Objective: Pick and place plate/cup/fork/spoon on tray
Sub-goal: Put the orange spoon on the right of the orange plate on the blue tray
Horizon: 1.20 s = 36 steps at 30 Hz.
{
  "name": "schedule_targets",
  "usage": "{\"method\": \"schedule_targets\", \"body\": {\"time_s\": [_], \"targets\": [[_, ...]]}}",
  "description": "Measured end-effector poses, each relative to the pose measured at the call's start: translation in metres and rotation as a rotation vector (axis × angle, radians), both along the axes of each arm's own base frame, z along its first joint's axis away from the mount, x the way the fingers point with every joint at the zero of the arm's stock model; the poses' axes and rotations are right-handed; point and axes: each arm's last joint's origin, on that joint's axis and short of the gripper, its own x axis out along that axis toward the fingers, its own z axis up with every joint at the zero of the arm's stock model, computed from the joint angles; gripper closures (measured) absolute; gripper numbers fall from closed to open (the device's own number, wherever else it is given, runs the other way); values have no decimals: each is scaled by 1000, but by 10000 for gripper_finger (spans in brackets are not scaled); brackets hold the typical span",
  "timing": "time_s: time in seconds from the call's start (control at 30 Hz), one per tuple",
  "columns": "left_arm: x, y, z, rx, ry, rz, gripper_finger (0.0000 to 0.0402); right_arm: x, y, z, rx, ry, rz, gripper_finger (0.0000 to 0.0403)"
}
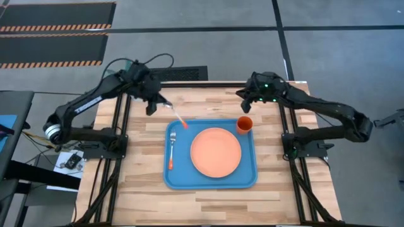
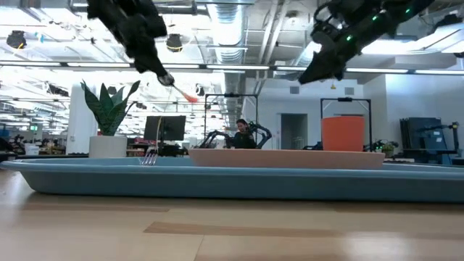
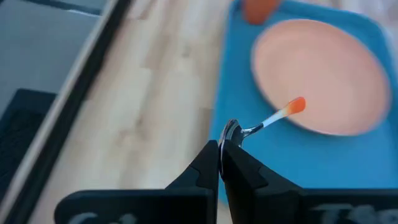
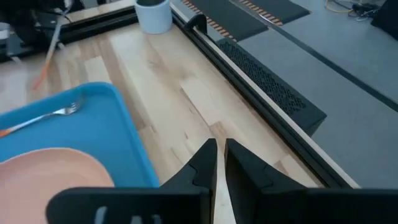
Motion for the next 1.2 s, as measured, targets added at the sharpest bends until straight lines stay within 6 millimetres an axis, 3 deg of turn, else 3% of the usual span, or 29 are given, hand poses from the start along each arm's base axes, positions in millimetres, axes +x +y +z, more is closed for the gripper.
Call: {"method": "schedule_targets", "body": {"time_s": [0.2,0.53,0.9,1.2], "targets": [[6,-28,0,-85,30,-115,401,-14,15,7,-20,8,48,349],[62,-40,-47,-204,189,-353,401,-27,49,-29,-5,-75,191,349],[128,-47,-81,-206,380,-531,401,-34,76,-27,-80,-151,245,349],[138,-47,-104,-216,440,-507,401,-32,83,-27,-83,-145,274,349]]}}
